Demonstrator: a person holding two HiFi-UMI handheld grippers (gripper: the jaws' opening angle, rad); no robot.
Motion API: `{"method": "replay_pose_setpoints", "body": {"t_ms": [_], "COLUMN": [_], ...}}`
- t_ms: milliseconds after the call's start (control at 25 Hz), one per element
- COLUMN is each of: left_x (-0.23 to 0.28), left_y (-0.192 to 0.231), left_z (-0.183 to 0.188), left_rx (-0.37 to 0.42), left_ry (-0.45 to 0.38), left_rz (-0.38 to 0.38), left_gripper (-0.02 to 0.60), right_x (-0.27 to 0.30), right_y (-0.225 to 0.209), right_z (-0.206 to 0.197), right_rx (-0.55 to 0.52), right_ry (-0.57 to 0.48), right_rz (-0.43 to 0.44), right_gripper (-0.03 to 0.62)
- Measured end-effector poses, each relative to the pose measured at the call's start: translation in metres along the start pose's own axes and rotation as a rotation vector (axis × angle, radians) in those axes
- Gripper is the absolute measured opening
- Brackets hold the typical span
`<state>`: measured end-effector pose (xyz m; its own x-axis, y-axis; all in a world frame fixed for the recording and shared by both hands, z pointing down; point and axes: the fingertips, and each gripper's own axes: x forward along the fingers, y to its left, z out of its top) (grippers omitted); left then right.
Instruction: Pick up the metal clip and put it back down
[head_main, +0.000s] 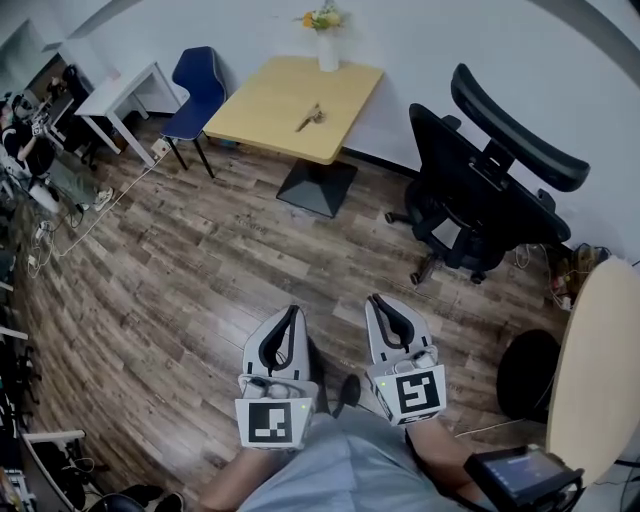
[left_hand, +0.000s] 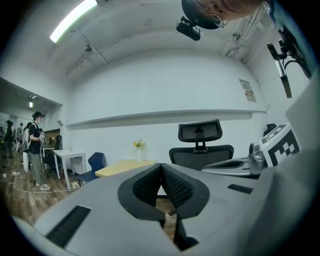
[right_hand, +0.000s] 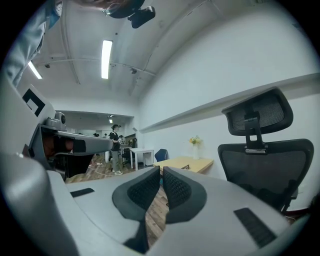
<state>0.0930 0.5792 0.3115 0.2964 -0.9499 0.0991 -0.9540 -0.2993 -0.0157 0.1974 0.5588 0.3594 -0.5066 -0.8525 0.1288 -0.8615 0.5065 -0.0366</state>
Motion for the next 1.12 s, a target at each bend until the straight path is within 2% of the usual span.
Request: {"method": "replay_pose_setpoints", "body": {"t_ms": [280, 640, 840, 1120], "left_x": [0.04, 0.112, 0.143, 0.166], "left_y": [0.036, 0.107, 0.139, 0.163], "left_z": [-0.024, -0.034, -0.001, 0.048], "left_rx": [-0.034, -0.071, -0.05, -0.017], "left_ry": [0.05, 0.076, 0.007, -0.121], "left_rz": [0.024, 0.024, 0.006, -0.037], "left_gripper": [0.018, 0.018, 0.018, 0.018], "right_x": [0.052, 0.146, 0.189, 0.226], "right_y": [-0.008, -0.012, -0.013, -0.011], "right_z": [-0.021, -0.03, 0.006, 0.057], "right_rx": [0.006, 0.01, -0.016, -0.066], "right_ry": [0.054, 0.112, 0.062, -0.048], "right_rz": [0.011, 0.01, 0.002, -0.023], "right_gripper": [0.049, 0.049, 0.05, 0.051]}}
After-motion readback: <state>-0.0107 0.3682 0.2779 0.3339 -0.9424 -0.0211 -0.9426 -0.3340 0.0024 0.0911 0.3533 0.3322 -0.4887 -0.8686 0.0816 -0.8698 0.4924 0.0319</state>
